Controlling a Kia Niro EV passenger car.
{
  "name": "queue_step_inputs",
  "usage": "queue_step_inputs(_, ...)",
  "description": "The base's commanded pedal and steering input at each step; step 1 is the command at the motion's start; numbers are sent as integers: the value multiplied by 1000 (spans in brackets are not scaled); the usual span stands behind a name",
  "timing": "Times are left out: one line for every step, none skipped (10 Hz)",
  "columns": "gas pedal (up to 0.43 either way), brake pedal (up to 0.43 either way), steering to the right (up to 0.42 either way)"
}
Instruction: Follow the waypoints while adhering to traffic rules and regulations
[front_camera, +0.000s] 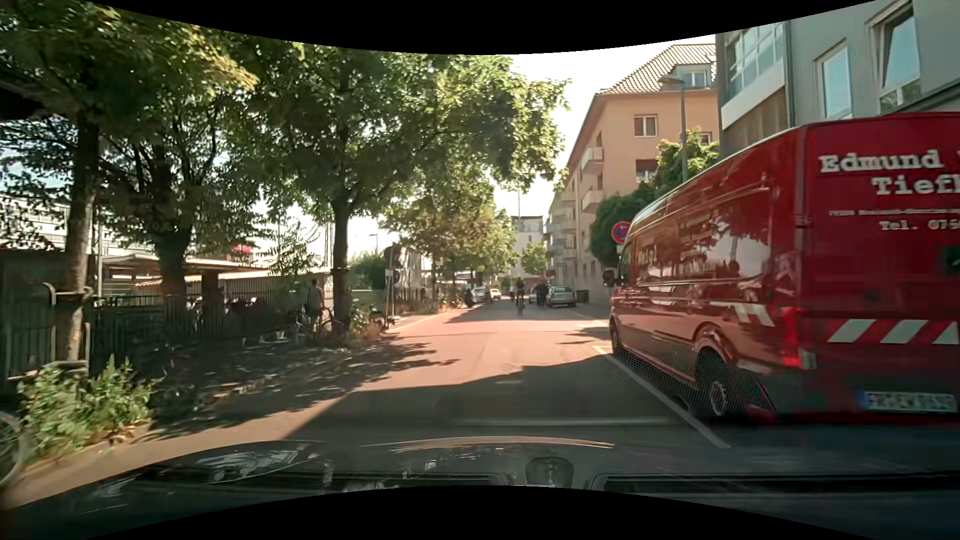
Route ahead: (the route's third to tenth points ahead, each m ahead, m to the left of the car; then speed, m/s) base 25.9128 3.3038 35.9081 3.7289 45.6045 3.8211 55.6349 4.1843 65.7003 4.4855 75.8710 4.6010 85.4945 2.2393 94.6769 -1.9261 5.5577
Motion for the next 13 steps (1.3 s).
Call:
queue_step_inputs(0,61,-7)
queue_step_inputs(0,49,-5)
queue_step_inputs(0,12,-3)
queue_step_inputs(0,0,2)
queue_step_inputs(0,0,4)
queue_step_inputs(0,0,2)
queue_step_inputs(8,0,1)
queue_step_inputs(28,0,4)
queue_step_inputs(28,0,10)
queue_step_inputs(28,0,12)
queue_step_inputs(28,0,12)
queue_step_inputs(28,0,11)
queue_step_inputs(28,0,10)
